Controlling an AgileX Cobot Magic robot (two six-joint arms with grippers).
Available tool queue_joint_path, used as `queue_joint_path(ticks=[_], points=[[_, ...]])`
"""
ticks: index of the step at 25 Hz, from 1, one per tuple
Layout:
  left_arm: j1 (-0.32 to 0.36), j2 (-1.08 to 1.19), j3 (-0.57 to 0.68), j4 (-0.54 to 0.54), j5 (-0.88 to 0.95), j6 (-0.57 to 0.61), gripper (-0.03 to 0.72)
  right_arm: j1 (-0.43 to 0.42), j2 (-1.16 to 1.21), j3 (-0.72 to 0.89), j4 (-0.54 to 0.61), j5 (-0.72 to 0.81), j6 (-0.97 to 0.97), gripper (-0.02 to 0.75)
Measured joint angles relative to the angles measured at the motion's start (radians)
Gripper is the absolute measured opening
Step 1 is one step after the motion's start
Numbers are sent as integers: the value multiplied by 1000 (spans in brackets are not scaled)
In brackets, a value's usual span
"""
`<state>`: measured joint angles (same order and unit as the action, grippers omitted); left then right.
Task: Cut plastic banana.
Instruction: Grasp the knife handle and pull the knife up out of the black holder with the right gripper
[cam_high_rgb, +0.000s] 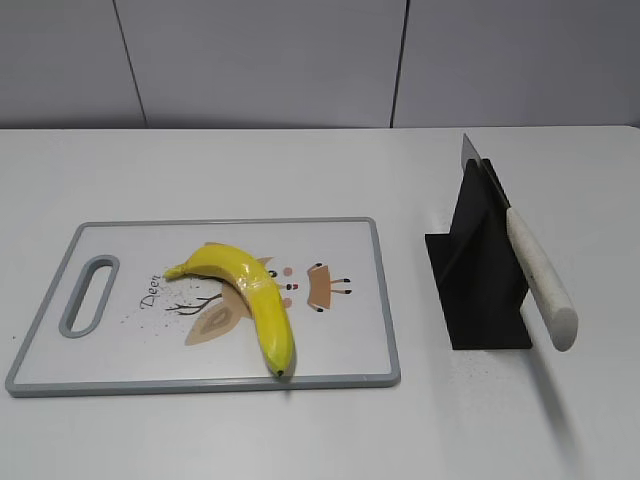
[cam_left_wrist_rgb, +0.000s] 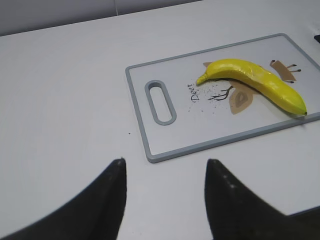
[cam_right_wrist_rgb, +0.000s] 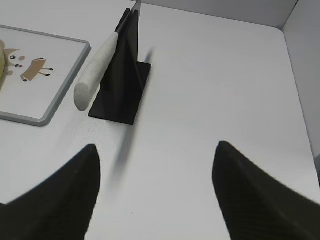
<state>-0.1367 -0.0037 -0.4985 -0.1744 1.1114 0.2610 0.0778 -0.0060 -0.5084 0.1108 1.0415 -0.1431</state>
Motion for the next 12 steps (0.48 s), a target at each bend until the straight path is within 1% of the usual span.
queue_joint_path(ticks=[12], points=[[0,0,0,0,-1,0,489,0,10,0,38,0,1,531]])
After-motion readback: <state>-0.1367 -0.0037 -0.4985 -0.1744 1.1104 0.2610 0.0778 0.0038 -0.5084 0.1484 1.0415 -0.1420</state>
